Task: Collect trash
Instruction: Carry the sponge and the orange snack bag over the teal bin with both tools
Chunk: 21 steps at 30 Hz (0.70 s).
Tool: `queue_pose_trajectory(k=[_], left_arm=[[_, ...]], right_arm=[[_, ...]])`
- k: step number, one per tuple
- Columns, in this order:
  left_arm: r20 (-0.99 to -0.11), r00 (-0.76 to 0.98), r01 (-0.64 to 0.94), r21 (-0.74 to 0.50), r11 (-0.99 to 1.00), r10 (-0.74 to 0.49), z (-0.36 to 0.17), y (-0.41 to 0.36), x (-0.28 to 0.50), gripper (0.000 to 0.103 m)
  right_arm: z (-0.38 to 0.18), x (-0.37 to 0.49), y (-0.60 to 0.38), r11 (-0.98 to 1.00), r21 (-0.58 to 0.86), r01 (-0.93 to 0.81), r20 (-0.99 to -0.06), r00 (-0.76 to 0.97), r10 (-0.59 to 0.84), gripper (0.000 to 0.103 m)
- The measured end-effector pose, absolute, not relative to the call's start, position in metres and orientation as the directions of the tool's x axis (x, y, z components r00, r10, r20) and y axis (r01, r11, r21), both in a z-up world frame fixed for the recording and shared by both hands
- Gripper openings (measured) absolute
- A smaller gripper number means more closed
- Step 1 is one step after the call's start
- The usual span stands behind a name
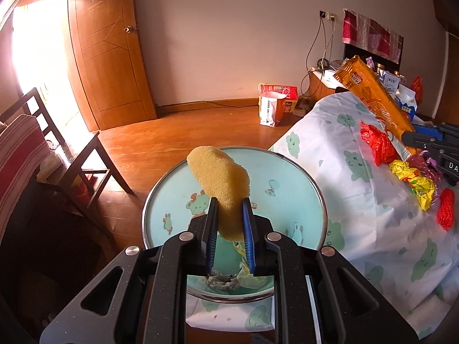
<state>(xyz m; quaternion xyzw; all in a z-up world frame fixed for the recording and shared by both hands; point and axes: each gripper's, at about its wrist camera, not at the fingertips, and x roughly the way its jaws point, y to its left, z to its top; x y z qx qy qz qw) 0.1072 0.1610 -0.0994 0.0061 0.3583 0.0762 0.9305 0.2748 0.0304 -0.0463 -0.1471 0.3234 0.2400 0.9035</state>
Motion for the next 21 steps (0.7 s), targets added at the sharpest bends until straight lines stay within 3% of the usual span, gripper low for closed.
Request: queue_pose_trajectory(k=[21], left_arm=[[-0.681, 0.708, -0.188, 0.072, 0.979, 0.186, -0.103, 0.188, 0.106, 0.016]], right_arm=[[-0.061, 0.284, 0.094, 0.761, -0.177, -0.624, -0.693, 0.628, 0.353, 0.019]])
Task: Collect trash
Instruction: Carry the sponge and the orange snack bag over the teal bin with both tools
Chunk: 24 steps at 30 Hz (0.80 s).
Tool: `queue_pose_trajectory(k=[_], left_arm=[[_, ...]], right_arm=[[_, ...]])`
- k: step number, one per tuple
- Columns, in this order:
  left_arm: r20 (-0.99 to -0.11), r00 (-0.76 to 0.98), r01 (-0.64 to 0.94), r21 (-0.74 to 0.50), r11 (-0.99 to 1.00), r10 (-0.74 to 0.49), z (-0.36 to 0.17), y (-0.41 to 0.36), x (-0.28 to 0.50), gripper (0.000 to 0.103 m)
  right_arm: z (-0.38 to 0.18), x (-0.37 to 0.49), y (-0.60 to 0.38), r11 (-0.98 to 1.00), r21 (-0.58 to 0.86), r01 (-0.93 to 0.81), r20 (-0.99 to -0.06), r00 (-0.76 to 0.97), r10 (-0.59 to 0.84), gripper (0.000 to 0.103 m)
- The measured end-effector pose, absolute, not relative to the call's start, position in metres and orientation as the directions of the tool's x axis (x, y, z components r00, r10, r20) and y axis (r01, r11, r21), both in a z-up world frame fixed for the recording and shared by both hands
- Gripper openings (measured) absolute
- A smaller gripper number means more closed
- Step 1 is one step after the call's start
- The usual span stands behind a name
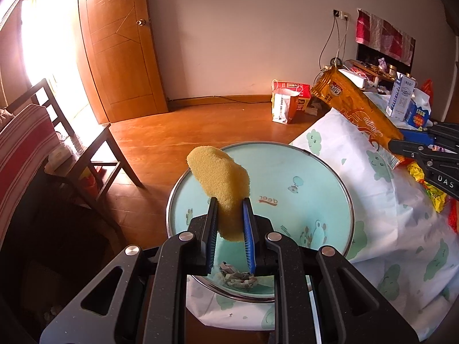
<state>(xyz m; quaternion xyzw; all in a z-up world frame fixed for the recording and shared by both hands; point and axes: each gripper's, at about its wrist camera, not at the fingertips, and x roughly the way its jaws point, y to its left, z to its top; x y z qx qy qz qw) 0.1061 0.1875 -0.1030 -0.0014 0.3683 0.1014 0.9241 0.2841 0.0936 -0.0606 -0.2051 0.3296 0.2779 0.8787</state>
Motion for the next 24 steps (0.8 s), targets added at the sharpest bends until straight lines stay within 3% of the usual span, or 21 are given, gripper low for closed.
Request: queue_pose_trajectory(k=[24], left_arm=[[-0.687, 0.703, -0.19, 0.067, 0.979, 0.184, -0.105, 0.189, 0.108, 0.016]], right_arm=[[-0.07, 0.276, 0.116, 0.709, -0.22, -0.67, -0.709, 0.609, 0.356, 0.019]])
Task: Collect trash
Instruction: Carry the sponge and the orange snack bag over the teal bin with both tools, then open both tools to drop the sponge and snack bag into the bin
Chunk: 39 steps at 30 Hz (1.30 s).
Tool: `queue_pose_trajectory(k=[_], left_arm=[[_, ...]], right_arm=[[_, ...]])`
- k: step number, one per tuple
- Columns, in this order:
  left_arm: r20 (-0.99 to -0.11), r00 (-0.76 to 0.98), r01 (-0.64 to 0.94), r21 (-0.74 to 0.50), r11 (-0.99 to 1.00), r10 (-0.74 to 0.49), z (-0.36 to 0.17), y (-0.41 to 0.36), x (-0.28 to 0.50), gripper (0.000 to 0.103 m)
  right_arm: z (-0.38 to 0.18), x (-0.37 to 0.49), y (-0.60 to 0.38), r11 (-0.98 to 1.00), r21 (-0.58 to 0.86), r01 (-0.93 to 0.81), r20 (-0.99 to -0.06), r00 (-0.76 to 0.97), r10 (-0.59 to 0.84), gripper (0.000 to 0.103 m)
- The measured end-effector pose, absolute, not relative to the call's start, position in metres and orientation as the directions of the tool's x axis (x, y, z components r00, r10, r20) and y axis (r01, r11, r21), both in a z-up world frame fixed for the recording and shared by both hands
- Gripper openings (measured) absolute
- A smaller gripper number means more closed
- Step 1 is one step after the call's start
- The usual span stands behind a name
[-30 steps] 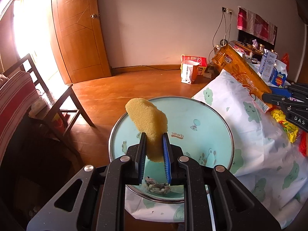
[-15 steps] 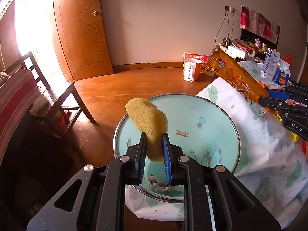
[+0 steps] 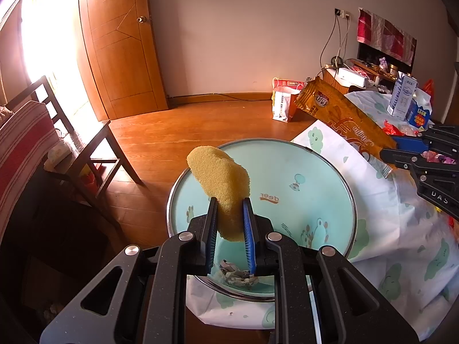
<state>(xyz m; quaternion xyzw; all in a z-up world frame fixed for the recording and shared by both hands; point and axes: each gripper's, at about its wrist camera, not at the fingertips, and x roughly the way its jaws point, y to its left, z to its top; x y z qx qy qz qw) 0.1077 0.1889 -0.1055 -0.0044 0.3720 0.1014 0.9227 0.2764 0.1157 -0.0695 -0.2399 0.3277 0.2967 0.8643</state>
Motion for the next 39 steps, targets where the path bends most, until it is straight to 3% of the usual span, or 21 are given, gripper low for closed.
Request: queue_pose_trajectory(k=[39], left_arm=[[-0.687, 0.705, -0.186, 0.057, 0.981, 0.174, -0.104, 0.185, 0.108, 0.018]], right_arm=[[-0.068, 0.27, 0.13, 0.675, -0.236, -0.699, -0.709, 0.598, 0.372, 0.019]])
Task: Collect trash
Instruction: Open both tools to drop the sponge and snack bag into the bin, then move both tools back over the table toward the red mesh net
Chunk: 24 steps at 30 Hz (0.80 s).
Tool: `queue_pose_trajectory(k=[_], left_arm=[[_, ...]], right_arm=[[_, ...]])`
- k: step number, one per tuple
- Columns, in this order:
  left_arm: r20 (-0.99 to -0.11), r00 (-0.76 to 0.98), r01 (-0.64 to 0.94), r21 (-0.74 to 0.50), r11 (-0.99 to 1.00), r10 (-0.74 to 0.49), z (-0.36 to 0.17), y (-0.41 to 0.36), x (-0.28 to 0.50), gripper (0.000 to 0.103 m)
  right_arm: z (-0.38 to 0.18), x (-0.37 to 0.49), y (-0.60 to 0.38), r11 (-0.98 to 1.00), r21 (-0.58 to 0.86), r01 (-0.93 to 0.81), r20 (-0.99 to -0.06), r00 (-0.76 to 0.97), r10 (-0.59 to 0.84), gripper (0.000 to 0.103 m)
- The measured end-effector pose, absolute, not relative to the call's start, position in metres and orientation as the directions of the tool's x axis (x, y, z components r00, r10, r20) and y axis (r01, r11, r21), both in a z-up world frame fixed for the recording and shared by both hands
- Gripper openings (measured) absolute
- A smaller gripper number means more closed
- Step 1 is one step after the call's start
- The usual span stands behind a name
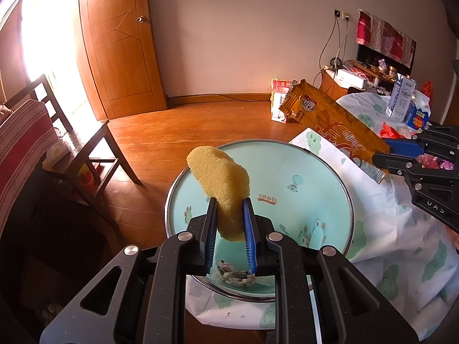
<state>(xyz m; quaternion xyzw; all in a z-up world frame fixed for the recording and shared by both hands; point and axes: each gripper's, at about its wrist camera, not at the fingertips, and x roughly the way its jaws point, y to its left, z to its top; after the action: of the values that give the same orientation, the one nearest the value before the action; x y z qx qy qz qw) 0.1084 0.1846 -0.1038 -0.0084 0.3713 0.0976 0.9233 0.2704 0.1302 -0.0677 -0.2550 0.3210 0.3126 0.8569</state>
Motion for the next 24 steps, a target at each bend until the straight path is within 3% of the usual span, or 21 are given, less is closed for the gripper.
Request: queue_pose_trajectory(k=[4, 5, 10, 12, 18, 24], left_arm=[[-0.681, 0.712, -0.185, 0.05, 0.981, 0.169, -0.102, 0.185, 0.108, 0.022], [-0.679, 0.714, -0.187, 0.049, 0.981, 0.17, -0.102, 0.184, 0.107, 0.029], [-0.677, 0.717, -0.185, 0.047, 0.982, 0.168, -0.103, 0.182, 0.106, 0.04], [-0.679, 0.714, -0.187, 0.049, 0.981, 0.17, -0.105, 0.182, 0.107, 0.048], [-0.694, 0.707, -0.158, 0.037, 0.987, 0.139, -0.113, 0.171, 0.107, 0.054], [-0.719, 0.691, -0.072, 0.035, 0.997, 0.075, -0.128, 0.131, 0.113, 0.055]], right_arm=[[-0.069, 0.267, 0.136, 0.656, -0.241, -0.715, -0.709, 0.591, 0.384, 0.022], [-0.069, 0.266, 0.138, 0.65, -0.245, -0.719, -0.707, 0.591, 0.388, 0.025], [-0.071, 0.263, 0.139, 0.65, -0.252, -0.717, -0.694, 0.602, 0.394, 0.047], [-0.071, 0.264, 0.135, 0.659, -0.246, -0.711, -0.693, 0.604, 0.393, 0.048], [-0.064, 0.251, 0.103, 0.7, -0.247, -0.67, -0.677, 0.636, 0.37, 0.052], [-0.05, 0.228, 0.008, 0.819, -0.233, -0.525, -0.633, 0.721, 0.282, 0.061]])
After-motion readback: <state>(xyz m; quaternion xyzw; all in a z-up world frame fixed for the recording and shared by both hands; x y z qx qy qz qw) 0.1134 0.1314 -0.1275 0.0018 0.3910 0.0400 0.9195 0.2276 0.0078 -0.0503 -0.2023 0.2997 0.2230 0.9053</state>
